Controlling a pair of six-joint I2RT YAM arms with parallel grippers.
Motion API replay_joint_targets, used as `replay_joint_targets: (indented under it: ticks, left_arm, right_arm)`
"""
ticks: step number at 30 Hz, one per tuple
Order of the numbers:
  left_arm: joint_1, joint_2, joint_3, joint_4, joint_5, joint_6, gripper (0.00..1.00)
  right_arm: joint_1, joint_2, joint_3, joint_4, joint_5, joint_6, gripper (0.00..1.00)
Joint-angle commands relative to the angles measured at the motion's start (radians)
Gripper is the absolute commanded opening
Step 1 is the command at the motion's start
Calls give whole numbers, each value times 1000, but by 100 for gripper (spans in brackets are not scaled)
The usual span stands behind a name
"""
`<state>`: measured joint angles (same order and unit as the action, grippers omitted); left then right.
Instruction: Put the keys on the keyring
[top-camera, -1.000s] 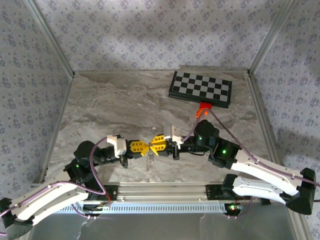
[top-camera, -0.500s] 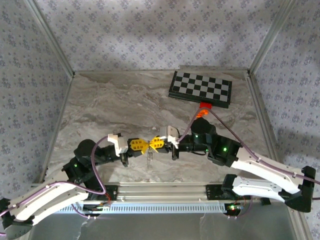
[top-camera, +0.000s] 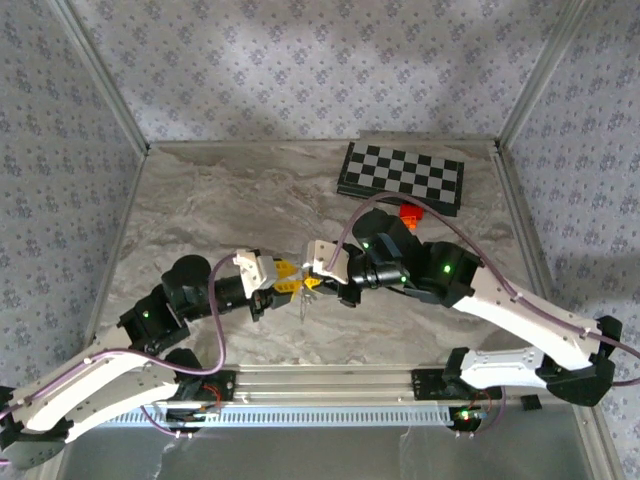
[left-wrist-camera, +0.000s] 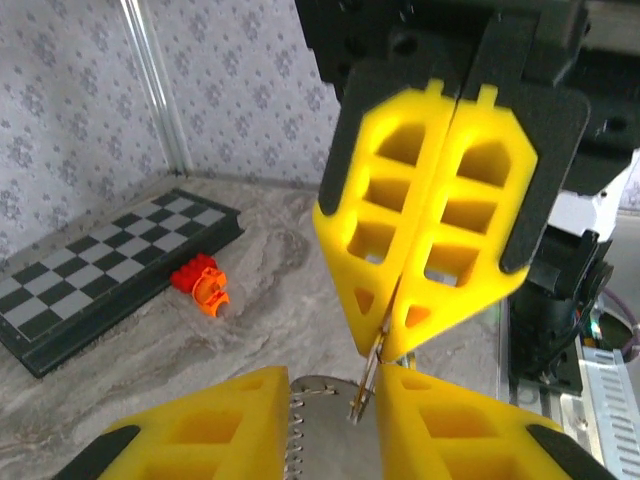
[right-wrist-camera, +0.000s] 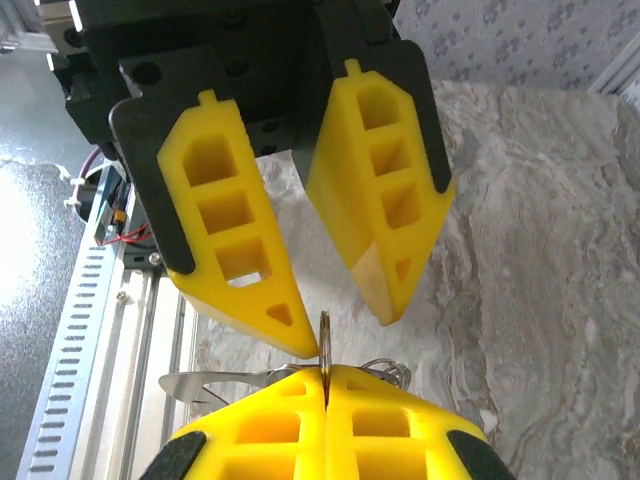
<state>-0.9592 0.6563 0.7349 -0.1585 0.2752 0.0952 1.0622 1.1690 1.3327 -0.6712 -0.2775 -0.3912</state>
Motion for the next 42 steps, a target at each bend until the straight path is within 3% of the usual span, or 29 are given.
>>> replay_joint_targets:
  ticks: [1, 6, 22, 28, 32, 33, 35, 37, 42]
  left_arm:
    - [-12, 12, 39, -54, 11, 32, 27]
    - [-13, 36, 49, -52, 16, 49, 21]
    - [-19, 50, -17, 95, 103, 0, 19]
    - [-23, 37, -31, 97, 99, 1, 0]
    - [-22, 8, -48, 121, 82, -2, 0]
    - [-23, -2, -56, 142, 82, -8, 0]
    - [-23, -23, -82, 203, 90, -28, 0]
    - [-22, -36, -108, 276, 98, -47, 0]
    - [-23, -43, -168, 469, 136, -119, 0]
  right_arm:
    - [-19, 33, 72, -150, -33, -41, 0]
    - [-31, 58, 107, -191, -54, -45, 0]
    - [-45, 63, 71, -131, -126, -16, 0]
    - [-47, 61, 68, -128, -122, -14, 0]
    - [-48, 57, 61, -104, -108, -6, 0]
    - [-47, 53, 54, -95, -106, 5, 2]
    - [-47, 37, 25, -52, -107, 31, 17]
    - [-48, 14, -13, 0, -118, 62, 26]
    - [-53, -63, -108, 125, -123, 98, 28]
